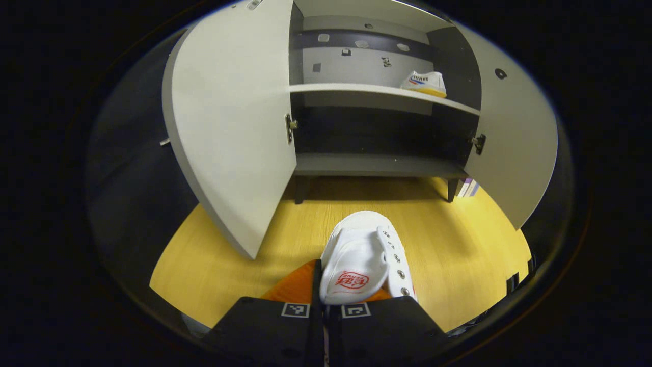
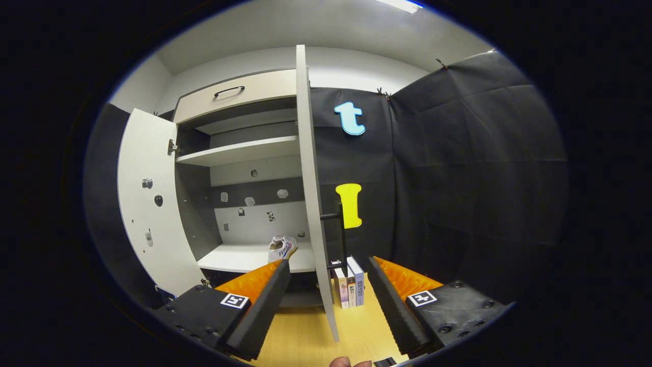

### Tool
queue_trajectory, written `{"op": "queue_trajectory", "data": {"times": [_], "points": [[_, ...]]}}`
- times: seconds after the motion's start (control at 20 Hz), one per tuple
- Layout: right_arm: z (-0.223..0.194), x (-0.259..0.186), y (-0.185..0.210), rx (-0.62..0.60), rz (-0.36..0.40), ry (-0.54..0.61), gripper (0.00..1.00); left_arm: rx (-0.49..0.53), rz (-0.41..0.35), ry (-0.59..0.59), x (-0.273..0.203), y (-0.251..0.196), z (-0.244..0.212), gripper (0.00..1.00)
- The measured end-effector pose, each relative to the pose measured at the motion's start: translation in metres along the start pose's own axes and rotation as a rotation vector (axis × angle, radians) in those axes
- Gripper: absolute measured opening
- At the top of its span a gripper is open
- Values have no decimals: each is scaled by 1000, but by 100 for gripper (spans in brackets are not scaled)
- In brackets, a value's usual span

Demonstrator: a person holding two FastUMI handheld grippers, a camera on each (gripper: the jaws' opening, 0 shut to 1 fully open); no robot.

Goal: Grab one shoe with the right hand and put it into the shoe cabinet, grab the other shoe with the left hand and put it into the shoe cabinet; then close the right door with the right hand and the left door with the left hand.

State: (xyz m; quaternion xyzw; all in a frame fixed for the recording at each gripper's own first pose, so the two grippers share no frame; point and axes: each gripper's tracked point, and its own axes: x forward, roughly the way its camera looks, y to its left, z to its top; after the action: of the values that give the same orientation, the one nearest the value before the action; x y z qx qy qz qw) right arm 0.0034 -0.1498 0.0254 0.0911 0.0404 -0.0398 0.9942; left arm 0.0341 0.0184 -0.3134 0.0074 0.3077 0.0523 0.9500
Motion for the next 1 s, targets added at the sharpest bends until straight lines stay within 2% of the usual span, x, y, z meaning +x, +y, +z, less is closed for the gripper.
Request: {"op": "queue_trajectory", "data": {"times": [0.1, 0.2, 0.45, 0.75, 1.0], "points": [[-3, 4, -10, 10, 6, 9, 97, -8, 14, -30, -17, -7, 40, 9], [-4, 8, -21, 2, 2, 5, 97, -19, -8, -43, -26, -20, 80, 8], [-5, 13, -49, -1, -14, 3, 98, -42, -38, -112, -26, -44, 187, 9], [-1, 18, -79, -45, -39, -12, 98, -23, -4, -169, 17, -49, 295, 8], [-3, 25, -103, -44, -61, -12, 98, 11, 56, -146, 76, -50, 356, 8]]}}
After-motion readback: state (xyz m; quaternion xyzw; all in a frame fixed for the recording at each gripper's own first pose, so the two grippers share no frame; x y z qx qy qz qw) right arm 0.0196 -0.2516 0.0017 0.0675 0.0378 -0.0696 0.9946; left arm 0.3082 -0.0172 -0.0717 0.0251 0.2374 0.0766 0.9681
